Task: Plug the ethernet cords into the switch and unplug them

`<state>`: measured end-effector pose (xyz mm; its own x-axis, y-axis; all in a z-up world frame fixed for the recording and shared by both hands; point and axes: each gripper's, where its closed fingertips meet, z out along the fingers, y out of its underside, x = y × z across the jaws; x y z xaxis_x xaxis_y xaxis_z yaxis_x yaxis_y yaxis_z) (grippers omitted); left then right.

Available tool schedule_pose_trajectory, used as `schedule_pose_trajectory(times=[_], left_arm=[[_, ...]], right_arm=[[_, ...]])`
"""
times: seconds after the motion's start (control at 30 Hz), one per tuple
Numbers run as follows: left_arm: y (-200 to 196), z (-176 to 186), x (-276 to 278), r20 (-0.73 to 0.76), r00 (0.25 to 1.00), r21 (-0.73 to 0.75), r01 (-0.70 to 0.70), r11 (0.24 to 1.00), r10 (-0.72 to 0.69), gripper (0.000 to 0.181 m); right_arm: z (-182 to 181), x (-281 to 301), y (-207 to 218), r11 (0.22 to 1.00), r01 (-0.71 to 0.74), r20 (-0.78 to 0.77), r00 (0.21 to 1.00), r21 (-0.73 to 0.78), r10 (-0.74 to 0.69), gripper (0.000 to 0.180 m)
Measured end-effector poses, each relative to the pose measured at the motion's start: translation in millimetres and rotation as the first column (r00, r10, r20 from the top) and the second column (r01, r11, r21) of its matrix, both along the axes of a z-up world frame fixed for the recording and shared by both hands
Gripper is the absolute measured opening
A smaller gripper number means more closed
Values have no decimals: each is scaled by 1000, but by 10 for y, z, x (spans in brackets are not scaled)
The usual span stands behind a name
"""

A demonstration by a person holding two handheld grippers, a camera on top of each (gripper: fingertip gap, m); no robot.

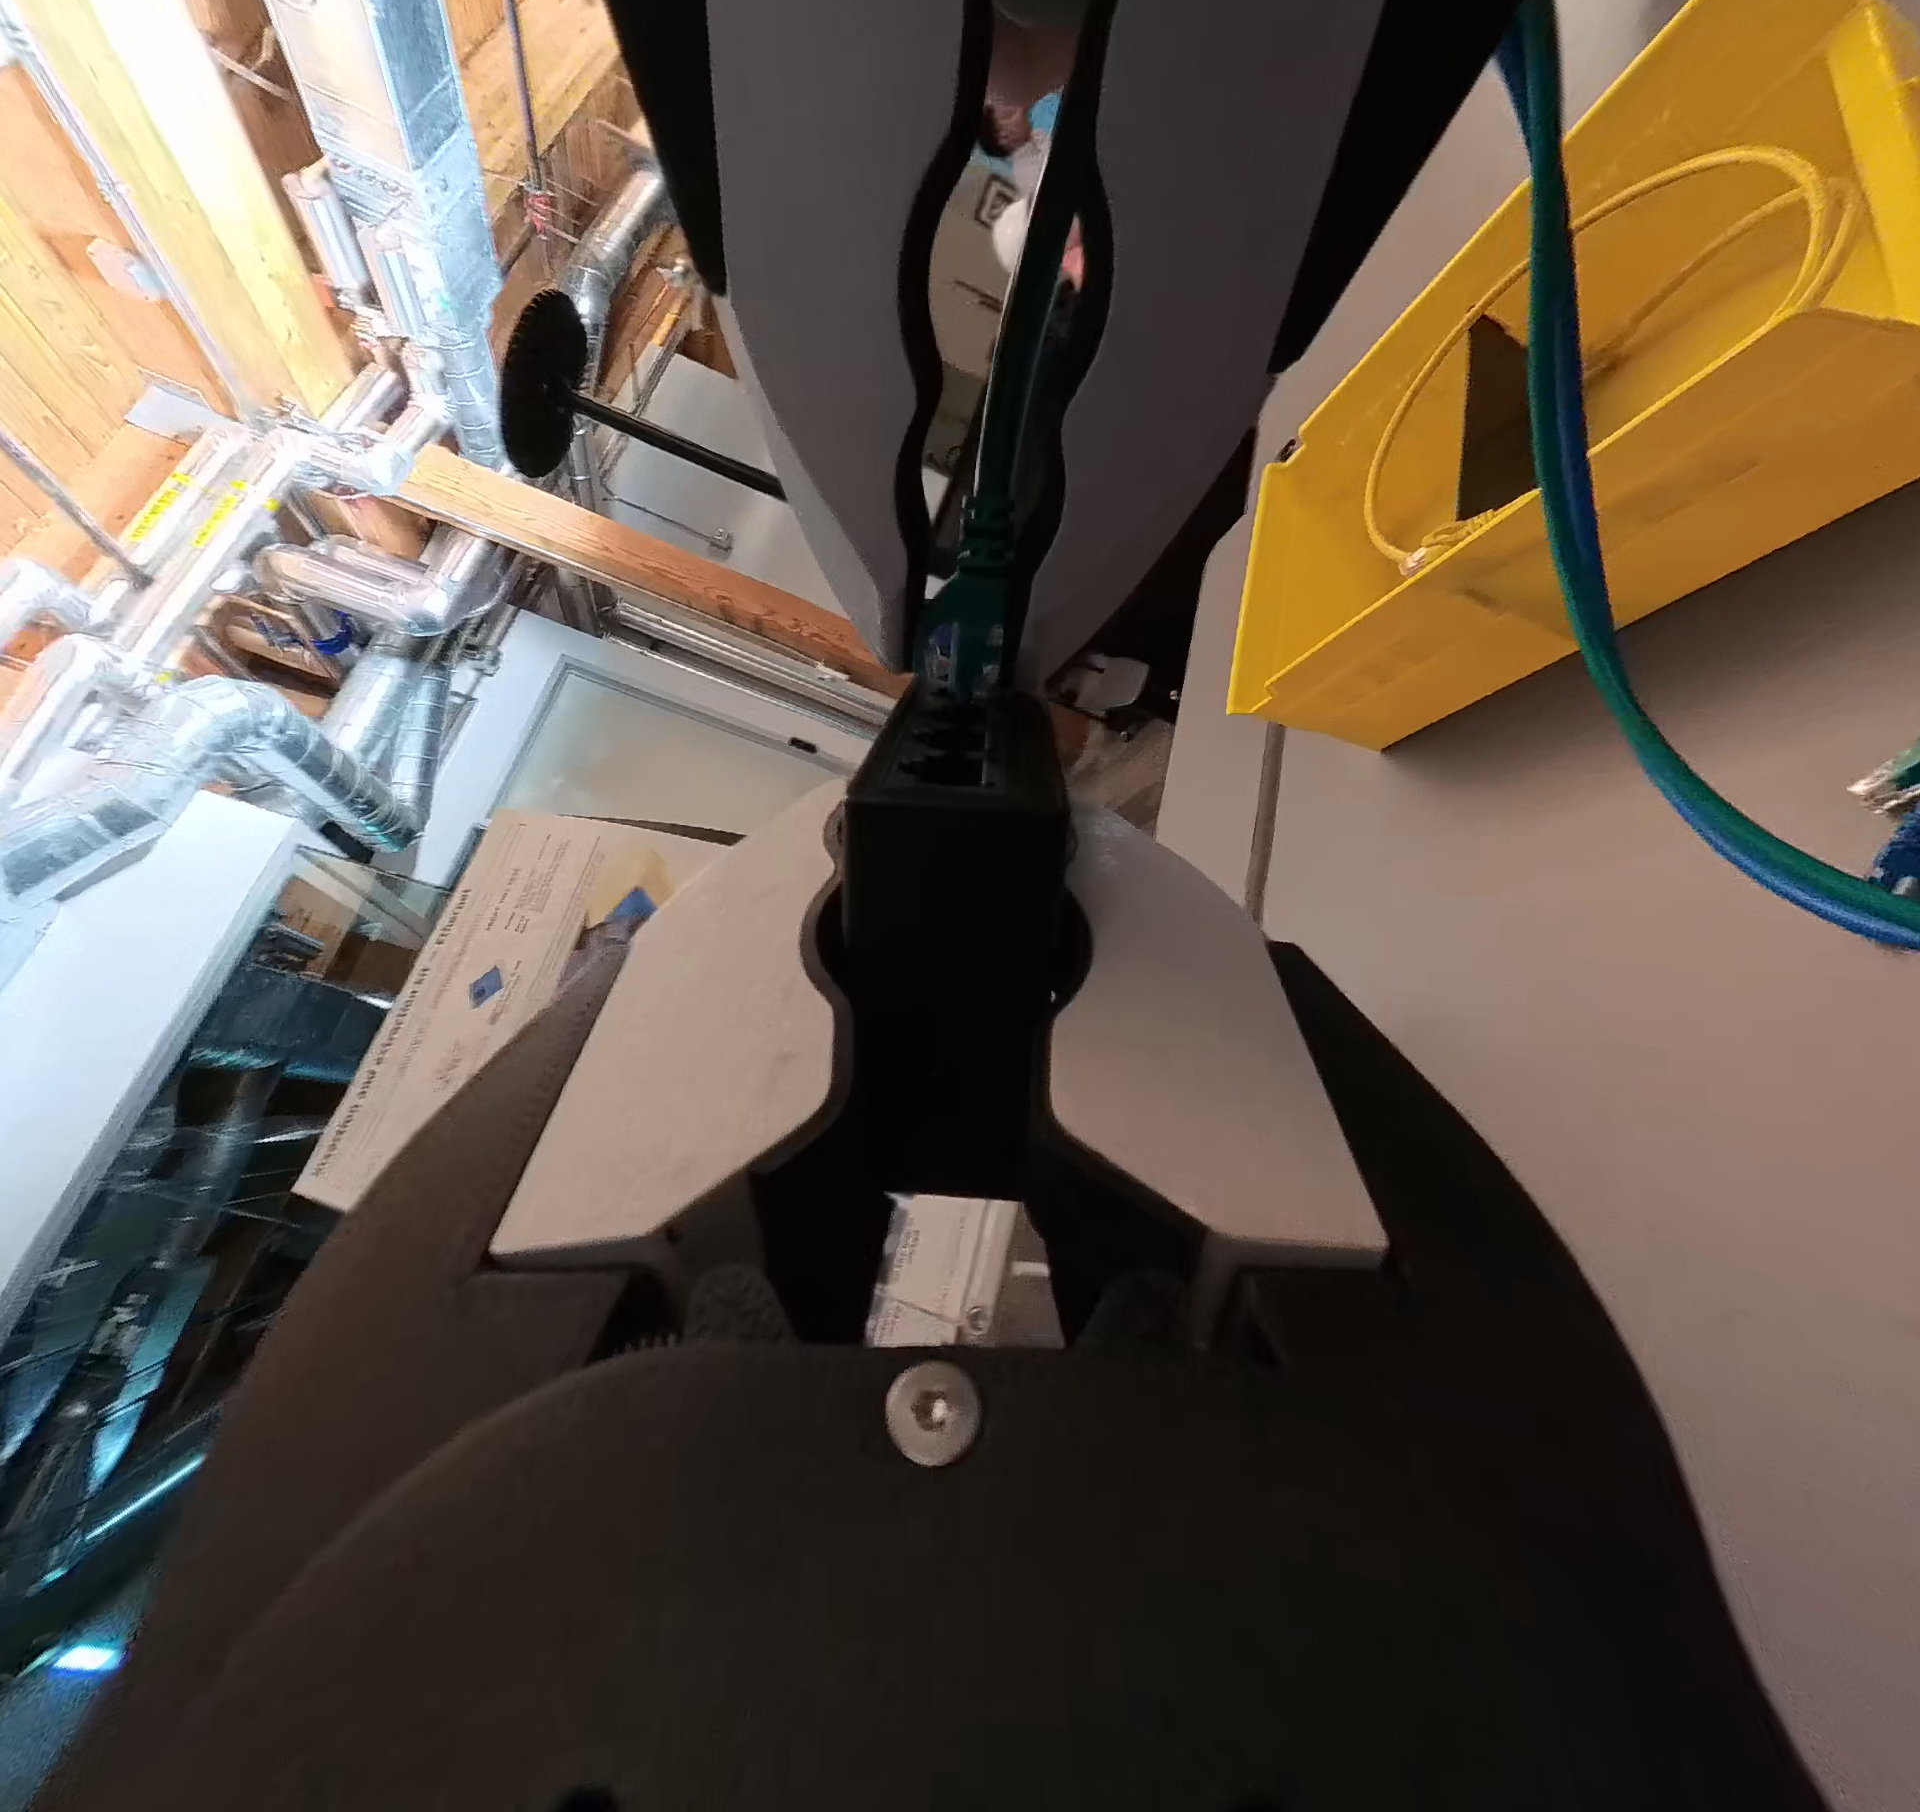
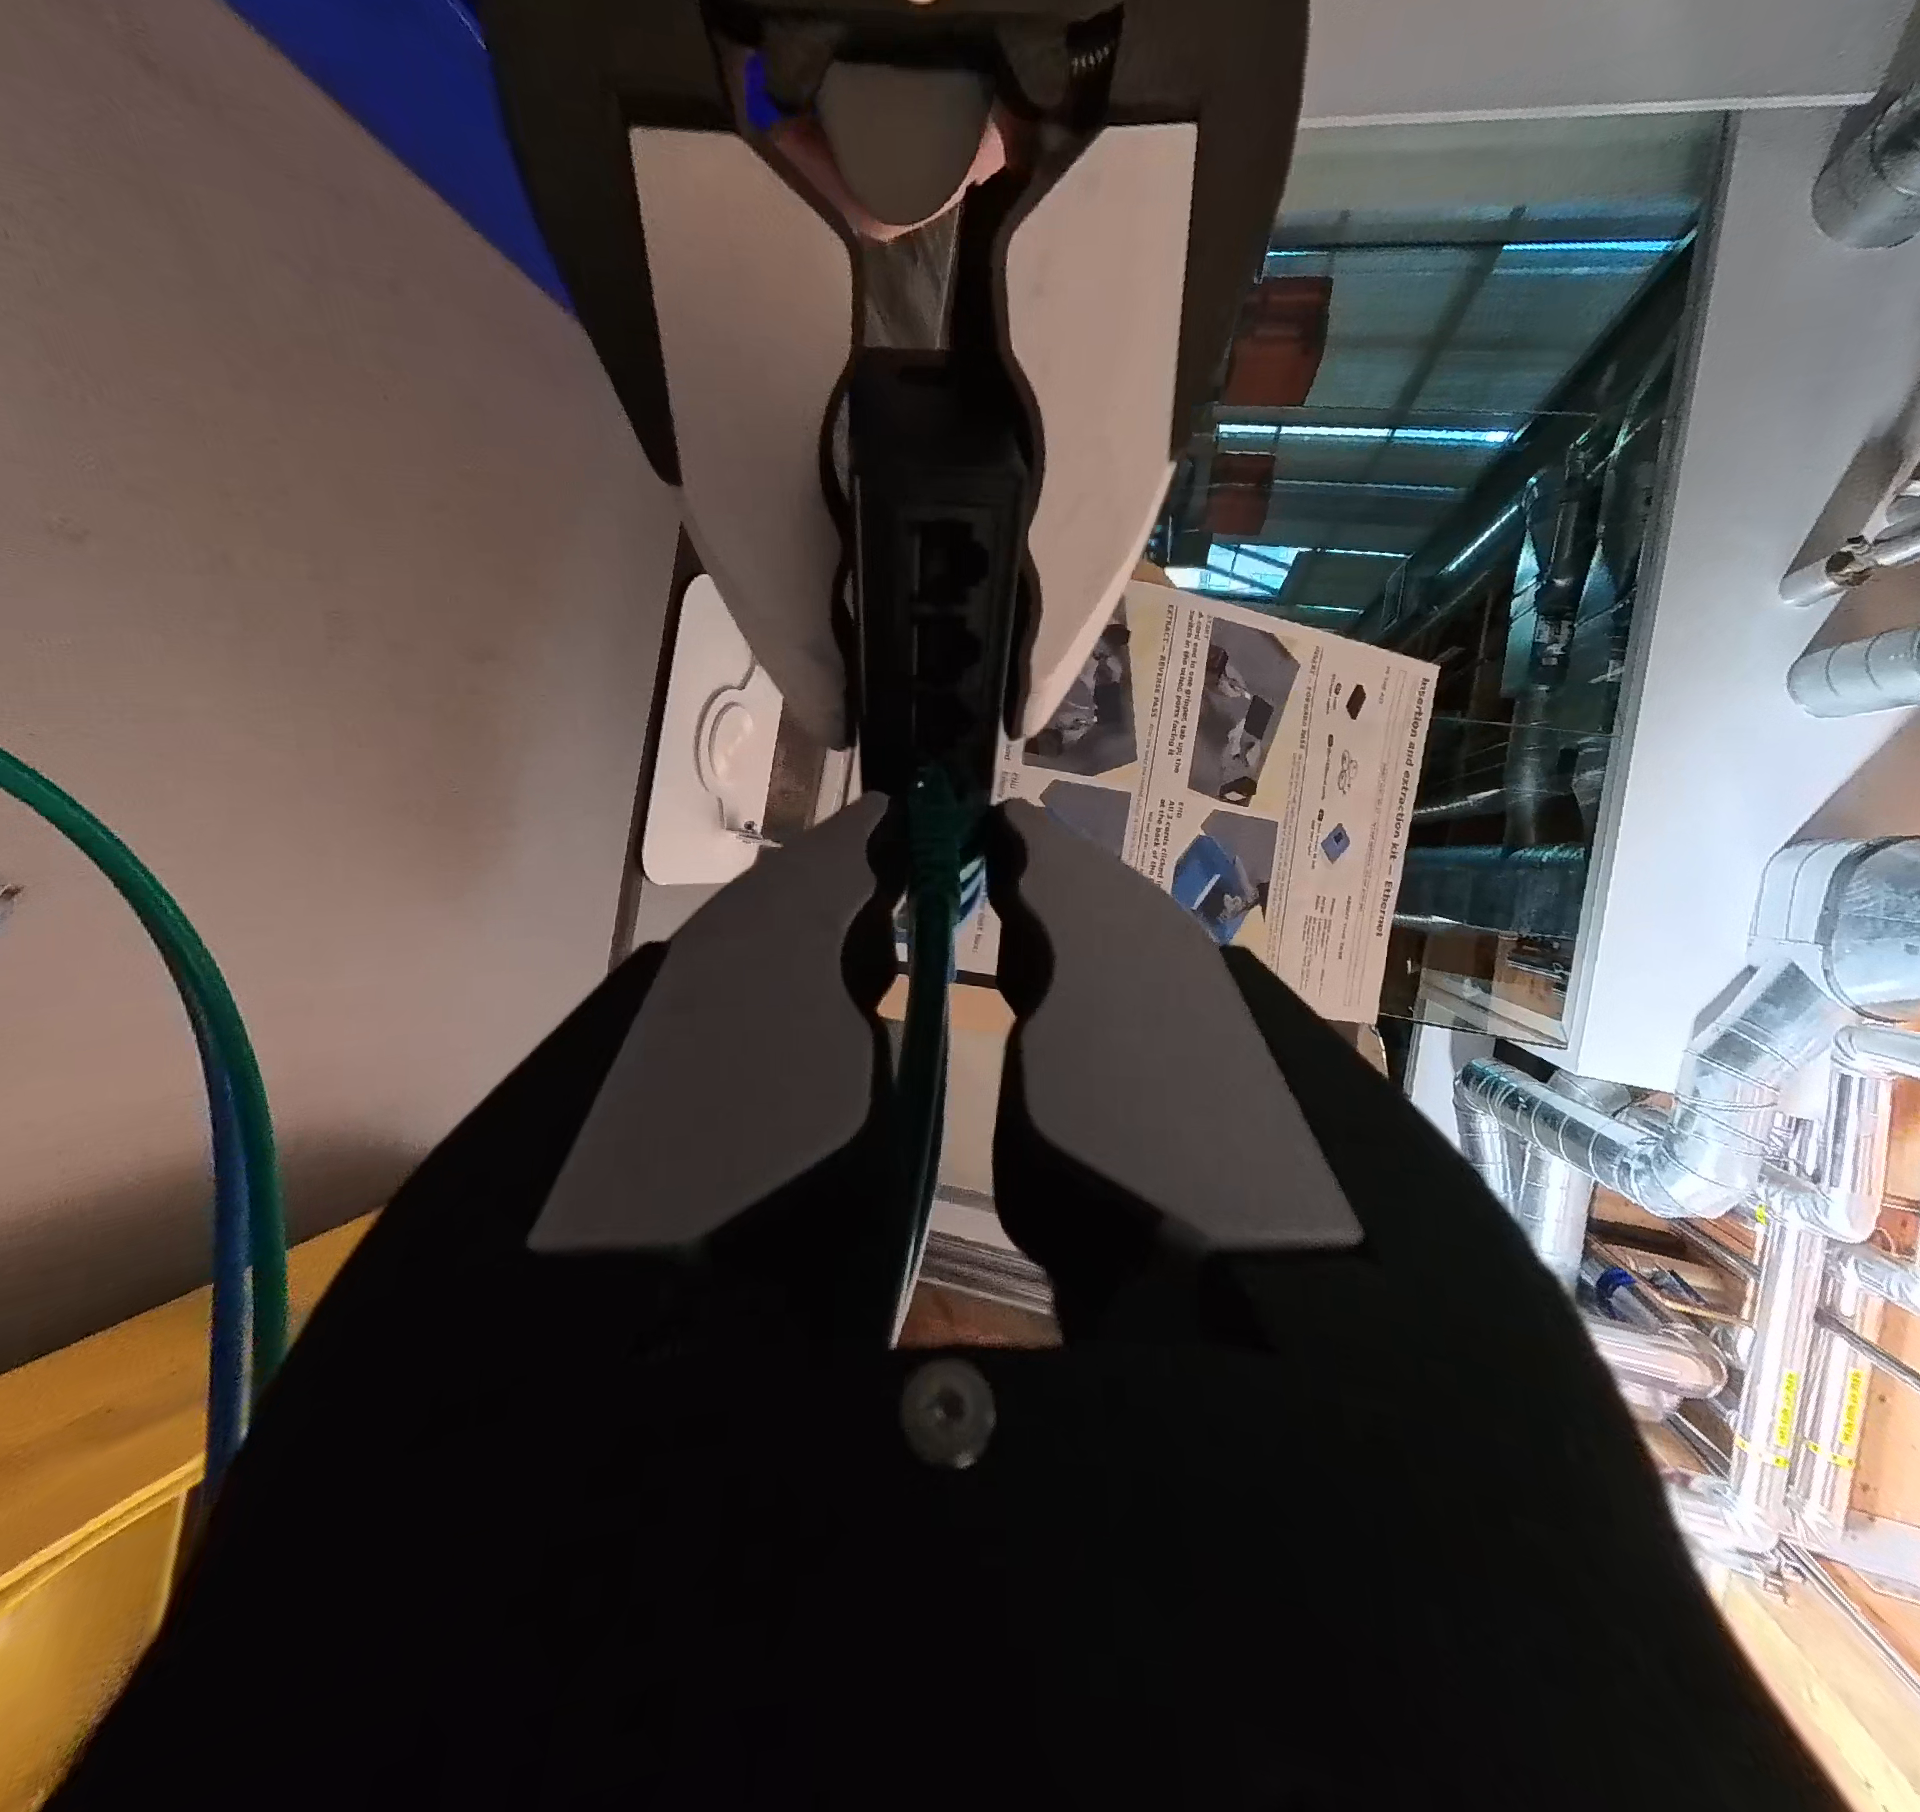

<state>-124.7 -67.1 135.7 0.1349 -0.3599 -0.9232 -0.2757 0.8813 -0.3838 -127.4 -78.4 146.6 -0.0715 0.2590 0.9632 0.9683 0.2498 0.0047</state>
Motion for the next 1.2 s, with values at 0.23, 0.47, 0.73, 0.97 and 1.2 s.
schedule_pose_trajectory(times=[0.23, 0.47, 0.73, 0.97, 1.2], left_arm=[[71, -16, 5, -13, 999, 39, -29, 999, 30, 32], [127, -102, 76, -36, 999, 26, -25, 999, 25, 34], [155, -180, 118, -71, 997, -18, -9, 1000, 8, 31], [226, -275, 183, -96, 995, -42, -7, 999, 3, 31], [497, -308, 204, -90, 986, -24, -144, 989, 141, 29]], right_arm=[[-41, -3, 23, 993, 38, 40, 999, -110, -34, 14], [-136, 71, 51, 963, 94, 120, 991, -254, -65, 16], [-211, 104, 50, 922, 152, 270, 961, -356, -54, 16], [-288, 167, 84, 879, 185, 313, 949, -439, -44, 16], [-378, 228, 105, 860, 189, 300, 953, -474, -45, 16]])
